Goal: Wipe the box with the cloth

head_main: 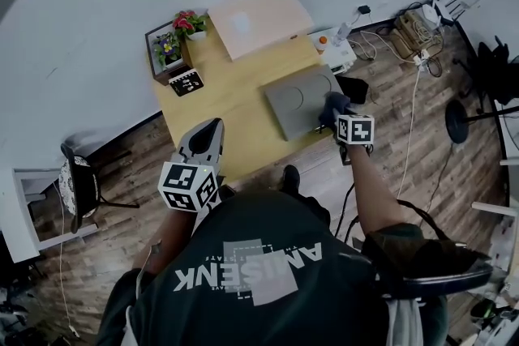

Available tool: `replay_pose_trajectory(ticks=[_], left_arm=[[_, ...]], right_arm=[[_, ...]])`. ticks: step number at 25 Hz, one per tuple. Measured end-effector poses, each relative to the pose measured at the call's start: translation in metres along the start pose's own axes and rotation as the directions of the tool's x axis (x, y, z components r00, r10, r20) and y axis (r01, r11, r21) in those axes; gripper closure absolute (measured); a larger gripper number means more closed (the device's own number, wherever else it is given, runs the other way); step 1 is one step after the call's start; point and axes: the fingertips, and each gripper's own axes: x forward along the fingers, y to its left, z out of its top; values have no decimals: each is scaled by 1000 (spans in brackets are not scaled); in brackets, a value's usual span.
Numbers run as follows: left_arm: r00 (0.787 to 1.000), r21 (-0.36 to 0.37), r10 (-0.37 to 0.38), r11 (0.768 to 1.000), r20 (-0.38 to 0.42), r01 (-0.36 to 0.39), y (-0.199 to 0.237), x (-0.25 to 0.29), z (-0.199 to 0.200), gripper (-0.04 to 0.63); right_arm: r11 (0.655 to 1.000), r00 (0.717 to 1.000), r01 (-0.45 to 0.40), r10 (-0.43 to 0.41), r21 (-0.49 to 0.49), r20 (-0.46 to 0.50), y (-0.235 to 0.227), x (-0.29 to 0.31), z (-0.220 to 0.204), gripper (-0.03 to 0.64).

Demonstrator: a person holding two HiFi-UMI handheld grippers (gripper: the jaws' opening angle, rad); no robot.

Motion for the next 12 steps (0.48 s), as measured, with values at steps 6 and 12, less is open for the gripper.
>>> replay_pose_trajectory(ticks=[6, 12], left_arm=[[1000, -14, 17, 1000, 3, -17, 17, -19, -9, 595], [1000, -18, 21, 1000, 5, -21, 35, -37, -14, 594]], right_arm=[[1000, 1000, -19, 19, -9, -20, 33, -2, -10, 546], [999, 999, -41, 41, -20, -23, 75, -1, -19, 546]])
